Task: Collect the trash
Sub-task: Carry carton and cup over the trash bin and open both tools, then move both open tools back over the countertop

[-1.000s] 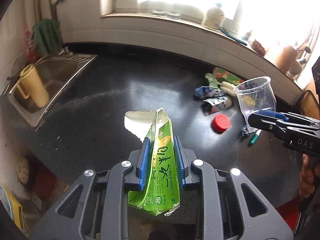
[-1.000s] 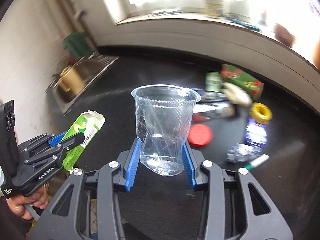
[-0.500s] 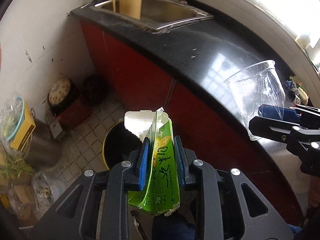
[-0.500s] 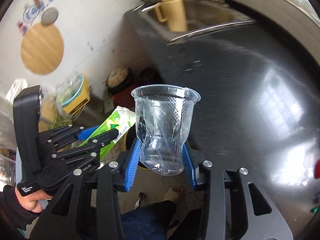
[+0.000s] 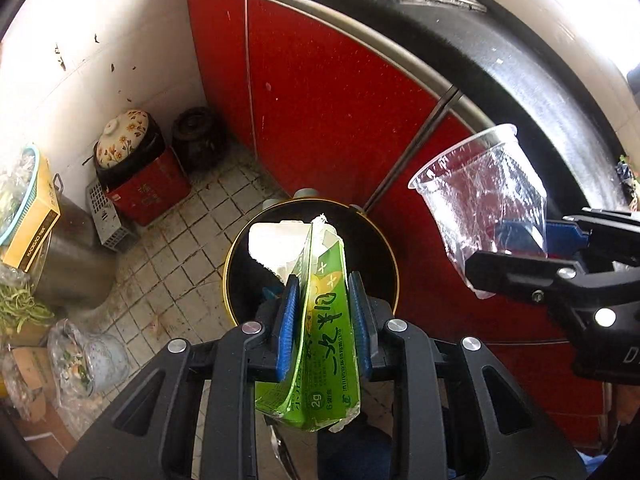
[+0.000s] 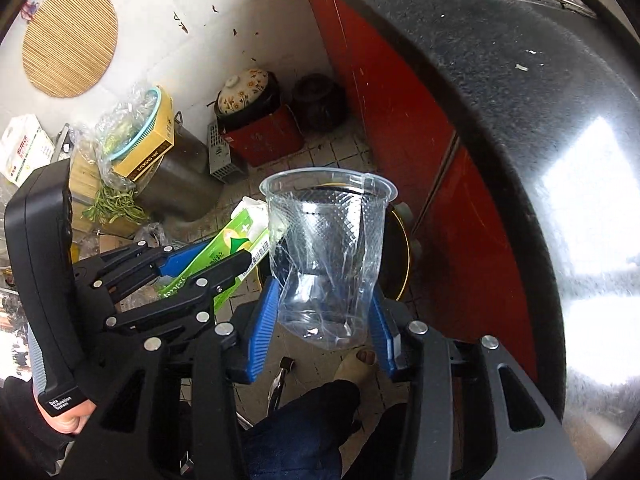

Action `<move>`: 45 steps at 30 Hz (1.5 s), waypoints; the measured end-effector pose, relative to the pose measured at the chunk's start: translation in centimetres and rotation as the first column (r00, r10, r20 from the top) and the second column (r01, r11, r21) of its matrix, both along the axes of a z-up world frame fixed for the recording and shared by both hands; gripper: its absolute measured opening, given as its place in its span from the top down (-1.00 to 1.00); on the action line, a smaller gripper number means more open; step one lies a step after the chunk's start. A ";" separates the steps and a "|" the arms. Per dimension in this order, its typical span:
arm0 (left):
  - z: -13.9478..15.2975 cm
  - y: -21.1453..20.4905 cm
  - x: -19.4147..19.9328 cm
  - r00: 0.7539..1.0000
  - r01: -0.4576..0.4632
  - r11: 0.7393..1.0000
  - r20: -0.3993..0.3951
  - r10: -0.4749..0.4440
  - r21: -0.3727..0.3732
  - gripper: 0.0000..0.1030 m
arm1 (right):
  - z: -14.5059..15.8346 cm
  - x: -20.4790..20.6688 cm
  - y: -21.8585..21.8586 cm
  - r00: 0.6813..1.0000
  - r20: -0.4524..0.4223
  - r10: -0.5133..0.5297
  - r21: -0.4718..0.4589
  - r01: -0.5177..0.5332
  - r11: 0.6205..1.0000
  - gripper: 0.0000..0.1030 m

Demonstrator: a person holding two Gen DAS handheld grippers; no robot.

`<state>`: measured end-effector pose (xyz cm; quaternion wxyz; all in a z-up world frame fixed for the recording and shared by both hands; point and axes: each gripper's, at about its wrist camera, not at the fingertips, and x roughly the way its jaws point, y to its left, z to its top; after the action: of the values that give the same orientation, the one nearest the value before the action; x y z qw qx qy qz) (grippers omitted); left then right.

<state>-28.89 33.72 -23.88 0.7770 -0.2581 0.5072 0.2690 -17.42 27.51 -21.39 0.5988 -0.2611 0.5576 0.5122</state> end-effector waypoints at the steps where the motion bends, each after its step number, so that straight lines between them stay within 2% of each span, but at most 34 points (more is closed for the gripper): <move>1: -0.2 0.1 0.0 1.000 0.002 1.000 0.002 -0.002 -0.004 0.51 | -0.1 0.2 0.1 1.000 -0.002 -0.001 -0.003 0.001 1.000 0.16; 7: -0.6 0.3 0.2 1.000 0.006 1.000 0.001 -0.006 -0.010 0.44 | -0.4 0.7 0.4 1.000 0.001 -0.004 -0.014 0.004 1.000 0.13; 10: -1.0 0.7 0.1 1.000 0.012 1.000 -0.010 -0.012 0.003 0.29 | -0.3 0.8 0.7 1.000 -0.007 -0.006 -0.015 0.005 1.000 0.03; 12: -1.1 0.8 0.0 1.000 0.008 1.000 -0.014 -0.008 0.008 0.13 | -0.2 0.7 0.8 1.000 0.004 0.004 -0.017 -0.004 1.000 -0.16; 17: -0.3 0.6 -0.3 1.000 -0.004 1.000 -0.007 0.004 0.025 -0.20 | 0.6 1.0 0.5 1.000 0.009 0.008 -0.010 -0.008 1.000 -0.23; 22: 2.9 -1.1 0.2 1.000 0.007 0.997 0.012 -0.008 0.079 -0.69 | 4.6 2.4 -2.8 1.000 0.023 -0.020 0.050 0.019 0.999 -0.43; 26: 7.1 -4.0 2.1 0.996 0.074 0.987 0.043 -0.081 0.142 -0.79 | 9.7 5.2 -7.7 0.991 0.079 -0.105 0.118 0.095 0.988 -0.58; 29: 10.3 -7.2 4.9 0.981 0.159 0.973 0.080 -0.174 0.167 -0.81 | 14.1 8.7 -13.2 0.961 0.150 -0.231 0.185 0.202 0.962 -0.61; 31: 12.2 -10.0 7.9 0.960 0.243 0.952 0.096 -0.264 0.183 -0.81 | 16.1 11.0 -17.2 0.925 0.196 -0.324 0.210 0.283 0.936 -0.61; 33: 13.5 -12.9 10.9 0.928 0.336 0.921 0.098 -0.359 0.198 -0.81 | 17.9 13.4 -21.9 0.877 0.234 -0.420 0.238 0.367 0.899 -0.61; 35: 14.8 -16.3 14.5 0.876 0.435 0.875 0.125 -0.466 0.212 -0.81 | 19.0 15.1 -26.1 0.820 0.264 -0.508 0.259 0.447 0.856 -0.61; 39: 16.8 -23.7 21.4 0.745 0.612 0.755 0.149 -0.651 0.235 -0.81 | 20.1 18.2 -35.2 0.682 0.256 -0.685 0.280 0.626 0.728 -0.62; 41: 17.2 -27.1 23.9 0.689 0.669 0.700 0.146 -0.710 0.249 -0.81 | 20.4 19.5 -40.2 0.603 0.251 -0.757 0.290 0.699 0.654 -0.62; 43: 17.4 -30.8 26.0 0.636 0.714 0.646 0.137 -0.760 0.271 -0.81 | 20.3 20.0 -44.4 0.537 0.258 -0.803 0.292 0.749 0.595 -0.62; 45: 17.3 -33.3 27.8 0.608 0.741 0.614 0.119 -0.785 0.272 -0.81 | 20.1 20.1 -47.4 0.489 0.250 -0.836 0.294 0.784 0.547 -0.61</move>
<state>-1.13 0.45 -6.58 0.8907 0.0325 0.4476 -0.0725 2.69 -19.88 -1.28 0.8771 -0.0142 0.4561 0.1497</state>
